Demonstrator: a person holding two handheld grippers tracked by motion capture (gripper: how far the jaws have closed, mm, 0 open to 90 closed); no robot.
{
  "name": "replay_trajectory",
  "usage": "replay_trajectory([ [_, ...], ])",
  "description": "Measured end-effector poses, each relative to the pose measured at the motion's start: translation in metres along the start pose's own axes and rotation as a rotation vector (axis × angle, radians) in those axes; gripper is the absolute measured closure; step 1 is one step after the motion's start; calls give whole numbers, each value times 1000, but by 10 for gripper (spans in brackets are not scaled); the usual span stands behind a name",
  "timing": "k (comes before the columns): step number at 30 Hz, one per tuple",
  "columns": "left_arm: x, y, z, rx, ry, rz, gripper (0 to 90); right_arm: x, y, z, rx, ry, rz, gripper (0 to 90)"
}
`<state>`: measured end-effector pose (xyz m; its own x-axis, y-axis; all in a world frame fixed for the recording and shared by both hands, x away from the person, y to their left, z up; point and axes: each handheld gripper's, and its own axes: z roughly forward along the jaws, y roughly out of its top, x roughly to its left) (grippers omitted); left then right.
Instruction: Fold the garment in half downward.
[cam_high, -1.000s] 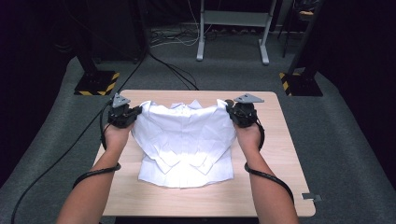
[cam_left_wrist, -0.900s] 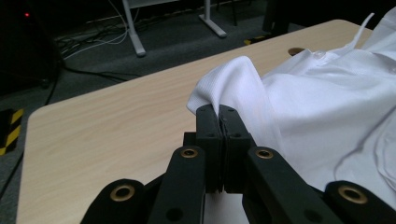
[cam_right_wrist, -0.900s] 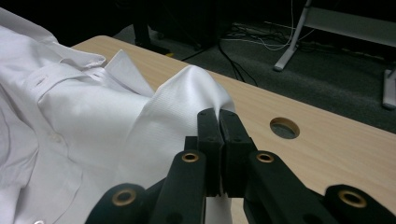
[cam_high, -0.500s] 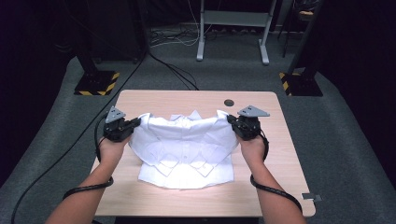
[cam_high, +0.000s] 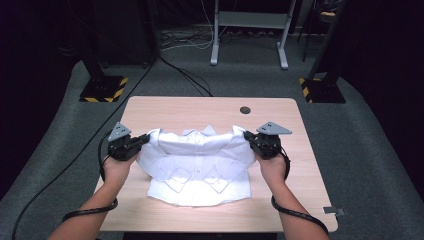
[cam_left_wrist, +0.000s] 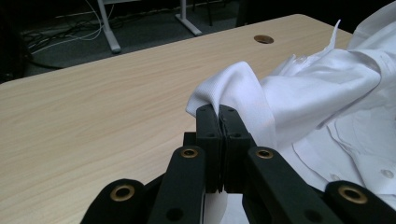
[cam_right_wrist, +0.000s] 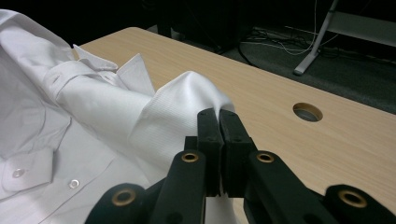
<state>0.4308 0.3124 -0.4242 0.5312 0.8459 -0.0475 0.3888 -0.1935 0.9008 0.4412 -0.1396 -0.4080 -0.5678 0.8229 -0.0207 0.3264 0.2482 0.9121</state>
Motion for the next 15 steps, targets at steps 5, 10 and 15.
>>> replay_trajectory([
  [5, -1, -7, -4, 1, -12, -3, 884, 4, -7, -5, -1, 17, 2, 886],
  [10, -3, -16, -7, 6, -28, -7, 884, 6, -14, -9, -1, 29, 6, 886],
  [15, -7, -28, -10, 20, -45, -5, 884, 9, -25, -10, 16, 37, 7, 886],
])
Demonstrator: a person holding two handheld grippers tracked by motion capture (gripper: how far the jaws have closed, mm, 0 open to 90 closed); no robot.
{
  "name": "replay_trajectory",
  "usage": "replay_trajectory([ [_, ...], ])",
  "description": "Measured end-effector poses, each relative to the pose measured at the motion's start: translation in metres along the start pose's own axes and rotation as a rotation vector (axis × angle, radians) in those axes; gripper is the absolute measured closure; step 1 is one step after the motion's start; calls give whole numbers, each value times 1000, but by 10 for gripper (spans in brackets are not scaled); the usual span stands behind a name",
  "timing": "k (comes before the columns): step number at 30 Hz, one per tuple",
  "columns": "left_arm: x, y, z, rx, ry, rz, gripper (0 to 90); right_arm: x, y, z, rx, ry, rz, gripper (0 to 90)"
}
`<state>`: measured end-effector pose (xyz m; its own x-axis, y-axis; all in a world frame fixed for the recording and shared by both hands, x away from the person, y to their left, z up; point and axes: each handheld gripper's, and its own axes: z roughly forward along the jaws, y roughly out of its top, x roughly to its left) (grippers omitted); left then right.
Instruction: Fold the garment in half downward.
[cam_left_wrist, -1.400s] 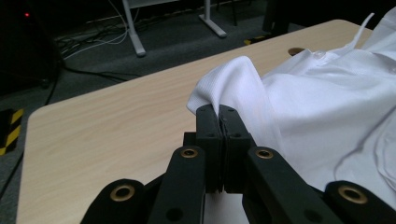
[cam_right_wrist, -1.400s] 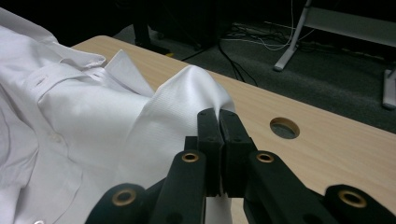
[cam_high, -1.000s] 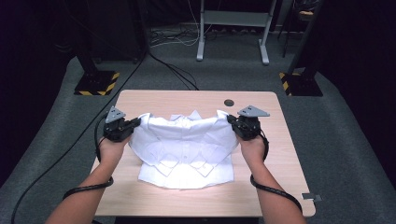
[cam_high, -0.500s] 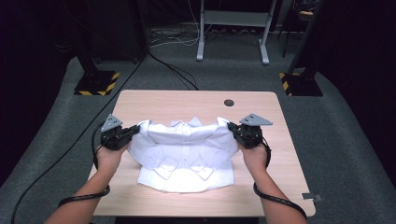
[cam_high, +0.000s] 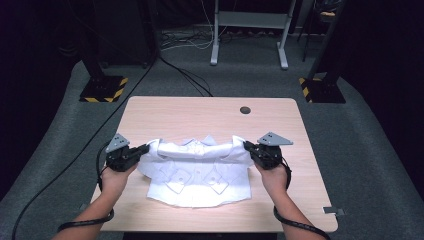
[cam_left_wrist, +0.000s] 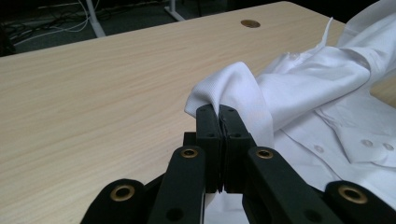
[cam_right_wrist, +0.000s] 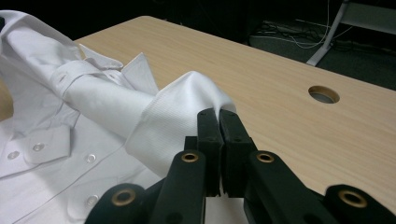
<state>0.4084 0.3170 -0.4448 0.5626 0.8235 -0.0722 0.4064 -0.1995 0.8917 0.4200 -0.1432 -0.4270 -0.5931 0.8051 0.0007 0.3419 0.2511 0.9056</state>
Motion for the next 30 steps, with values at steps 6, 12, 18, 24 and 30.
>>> replay_trajectory([
  [6, -3, -14, -4, 15, -22, 1, 884, 4, -14, -5, 8, 19, 15, 886],
  [12, -6, -28, -5, 32, -39, -8, 884, 9, -27, -10, 25, 38, 21, 885],
  [18, -10, -42, -5, 70, -55, 2, 884, 12, -37, -12, 49, 50, 20, 884],
  [24, -14, -55, -5, 103, -72, 15, 883, 15, -52, -13, 81, 67, 28, 883],
  [30, -19, -71, -1, 144, -85, 17, 883, 20, -79, -10, 162, 86, 25, 883],
])
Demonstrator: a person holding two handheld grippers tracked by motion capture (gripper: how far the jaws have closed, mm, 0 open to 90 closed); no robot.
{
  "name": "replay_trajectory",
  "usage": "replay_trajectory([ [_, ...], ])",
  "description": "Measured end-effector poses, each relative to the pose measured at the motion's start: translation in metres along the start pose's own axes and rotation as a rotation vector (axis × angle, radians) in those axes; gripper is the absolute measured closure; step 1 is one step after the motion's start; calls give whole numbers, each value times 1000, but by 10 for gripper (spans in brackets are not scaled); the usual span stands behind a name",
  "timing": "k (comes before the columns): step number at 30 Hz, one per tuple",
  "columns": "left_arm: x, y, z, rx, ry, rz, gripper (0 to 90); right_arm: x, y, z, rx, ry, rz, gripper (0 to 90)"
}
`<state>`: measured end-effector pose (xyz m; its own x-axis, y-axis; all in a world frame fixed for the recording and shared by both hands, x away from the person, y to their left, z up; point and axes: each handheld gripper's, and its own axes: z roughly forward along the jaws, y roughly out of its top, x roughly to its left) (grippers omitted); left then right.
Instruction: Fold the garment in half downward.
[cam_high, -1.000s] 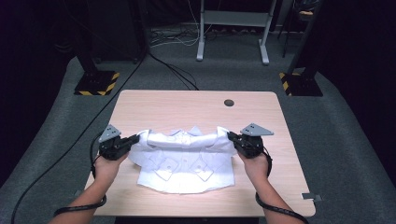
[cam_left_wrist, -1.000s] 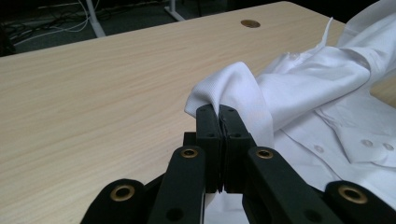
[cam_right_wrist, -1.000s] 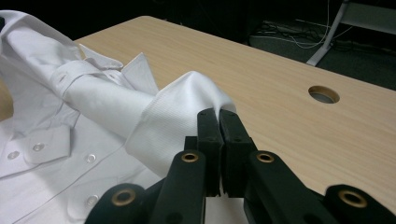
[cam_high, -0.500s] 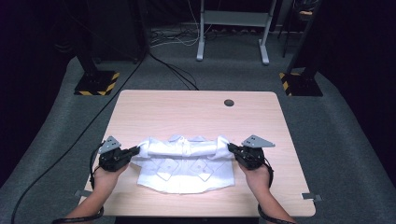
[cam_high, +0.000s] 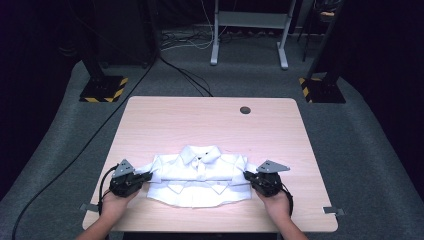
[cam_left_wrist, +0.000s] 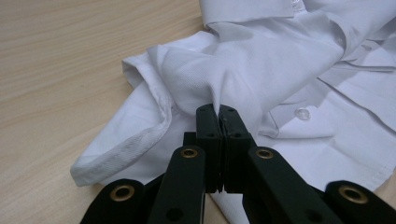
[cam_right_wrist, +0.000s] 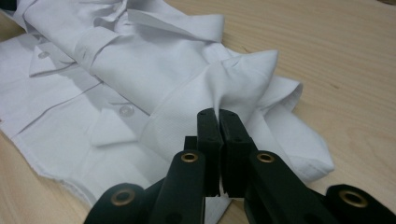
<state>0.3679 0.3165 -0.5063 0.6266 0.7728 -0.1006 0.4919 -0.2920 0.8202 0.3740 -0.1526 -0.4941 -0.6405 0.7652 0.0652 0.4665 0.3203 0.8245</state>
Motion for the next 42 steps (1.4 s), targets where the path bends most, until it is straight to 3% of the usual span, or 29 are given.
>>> replay_trajectory([
  [9, -1, -7, 1, 23, -21, -6, 860, 2, -7, 2, 48, 33, 10, 857],
  [15, -2, 7, -6, -6, -14, 5, 682, 2, -5, -6, 43, 50, 31, 763],
  [19, 1, 19, -7, -25, 0, -13, 586, 2, 2, -11, 21, 43, 41, 704],
  [23, 2, 28, 2, -10, 28, -12, 535, 1, 11, -9, 2, 21, 51, 648],
  [25, 2, 30, 10, 14, 40, 10, 522, -1, 14, -3, 2, 7, 53, 633],
  [33, 1, 19, 36, 89, 66, 32, 476, -3, 6, 29, 112, -13, 34, 592],
  [42, 0, 9, 44, 111, 72, 43, 467, -3, -8, 33, 145, -27, 7, 588],
])
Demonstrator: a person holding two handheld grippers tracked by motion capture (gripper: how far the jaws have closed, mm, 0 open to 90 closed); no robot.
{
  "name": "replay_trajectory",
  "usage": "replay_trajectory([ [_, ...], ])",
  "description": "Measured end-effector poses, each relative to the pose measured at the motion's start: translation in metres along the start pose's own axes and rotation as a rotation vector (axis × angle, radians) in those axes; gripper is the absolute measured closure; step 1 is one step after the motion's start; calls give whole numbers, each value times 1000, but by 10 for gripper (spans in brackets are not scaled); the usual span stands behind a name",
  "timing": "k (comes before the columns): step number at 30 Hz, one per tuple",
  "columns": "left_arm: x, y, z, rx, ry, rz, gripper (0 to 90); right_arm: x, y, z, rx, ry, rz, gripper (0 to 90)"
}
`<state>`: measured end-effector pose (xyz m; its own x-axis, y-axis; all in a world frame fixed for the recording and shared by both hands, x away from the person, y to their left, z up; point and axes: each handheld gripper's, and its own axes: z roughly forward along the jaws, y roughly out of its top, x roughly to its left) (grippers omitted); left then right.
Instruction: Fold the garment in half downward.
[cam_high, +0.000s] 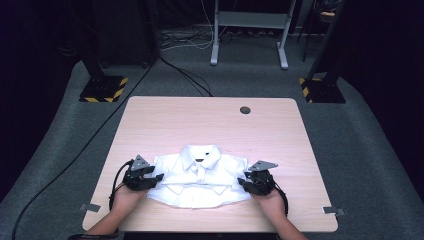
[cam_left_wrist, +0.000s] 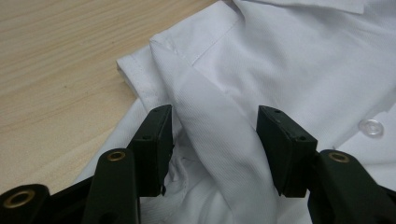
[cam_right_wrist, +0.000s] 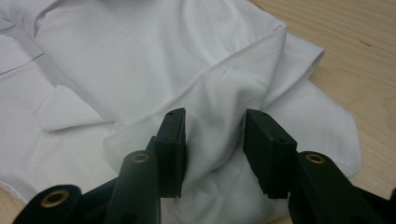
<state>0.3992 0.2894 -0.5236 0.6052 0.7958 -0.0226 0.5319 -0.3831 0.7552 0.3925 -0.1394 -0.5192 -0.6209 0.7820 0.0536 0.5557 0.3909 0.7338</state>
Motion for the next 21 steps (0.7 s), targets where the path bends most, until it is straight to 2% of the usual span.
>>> replay_trajectory([
  [3, -1, -2, 2, -9, 11, 18, 469, 0, -1, 0, -8, -3, -2, 598],
  [4, -2, -2, 2, -14, 15, 33, 469, 0, -2, 1, -14, -9, -19, 602],
  [6, 0, -3, 4, -28, 17, 29, 469, -1, -2, 2, -23, -16, -42, 602],
  [10, -1, 1, 7, -23, 29, 11, 468, -5, 1, 5, -27, -18, -29, 601],
  [13, 0, 2, 7, -11, 22, 6, 467, -7, 7, 3, -9, -4, -5, 581],
  [17, 0, 2, 7, -13, 22, 6, 467, -12, 23, -8, -87, -4, 20, 611],
  [21, 0, 2, 7, -14, 21, 3, 467, -21, 40, -7, -111, -30, 32, 624],
])
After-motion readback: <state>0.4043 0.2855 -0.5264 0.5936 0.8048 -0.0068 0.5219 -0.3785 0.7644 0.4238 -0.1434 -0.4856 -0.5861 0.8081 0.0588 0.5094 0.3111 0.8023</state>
